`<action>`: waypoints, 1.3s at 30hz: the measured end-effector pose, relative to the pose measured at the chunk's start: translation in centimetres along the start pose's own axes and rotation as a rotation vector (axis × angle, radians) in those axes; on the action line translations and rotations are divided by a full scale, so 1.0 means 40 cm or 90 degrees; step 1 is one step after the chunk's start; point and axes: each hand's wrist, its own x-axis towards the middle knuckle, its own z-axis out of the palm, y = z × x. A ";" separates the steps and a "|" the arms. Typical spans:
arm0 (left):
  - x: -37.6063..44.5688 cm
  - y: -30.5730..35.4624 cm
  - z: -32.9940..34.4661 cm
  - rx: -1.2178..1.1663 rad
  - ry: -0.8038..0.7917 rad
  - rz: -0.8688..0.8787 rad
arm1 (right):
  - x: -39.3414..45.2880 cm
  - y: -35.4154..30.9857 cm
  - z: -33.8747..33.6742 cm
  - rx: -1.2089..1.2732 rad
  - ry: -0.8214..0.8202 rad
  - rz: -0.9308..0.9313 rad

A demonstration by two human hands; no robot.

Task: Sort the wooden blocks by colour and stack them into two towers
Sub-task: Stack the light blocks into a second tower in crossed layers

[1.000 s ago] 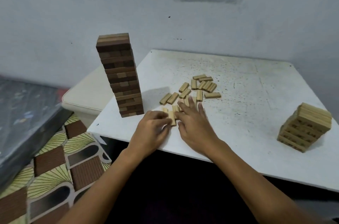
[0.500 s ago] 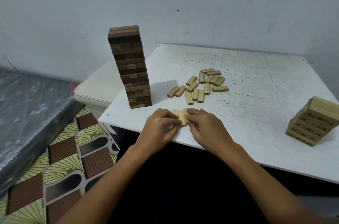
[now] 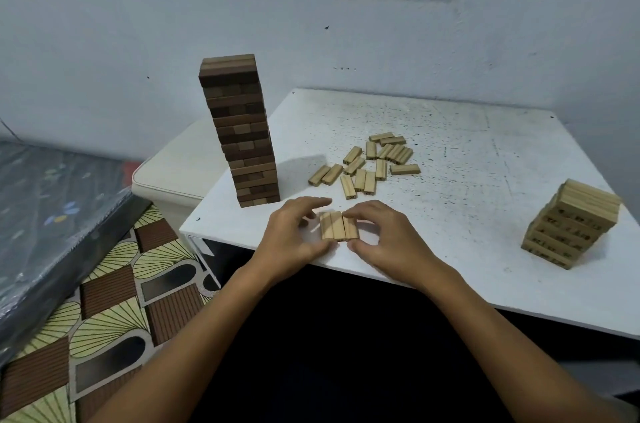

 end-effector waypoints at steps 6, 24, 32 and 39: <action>0.038 0.002 -0.019 0.071 -0.123 -0.024 | 0.019 0.004 -0.029 0.075 -0.064 0.066; 0.052 0.017 0.001 0.031 -0.167 -0.013 | 0.000 0.010 -0.044 0.096 -0.036 0.094; 0.054 0.037 0.022 0.012 -0.194 -0.008 | -0.028 0.024 -0.068 0.073 -0.030 0.117; 0.056 0.051 0.040 0.007 -0.201 0.009 | -0.049 0.032 -0.084 0.061 -0.017 0.122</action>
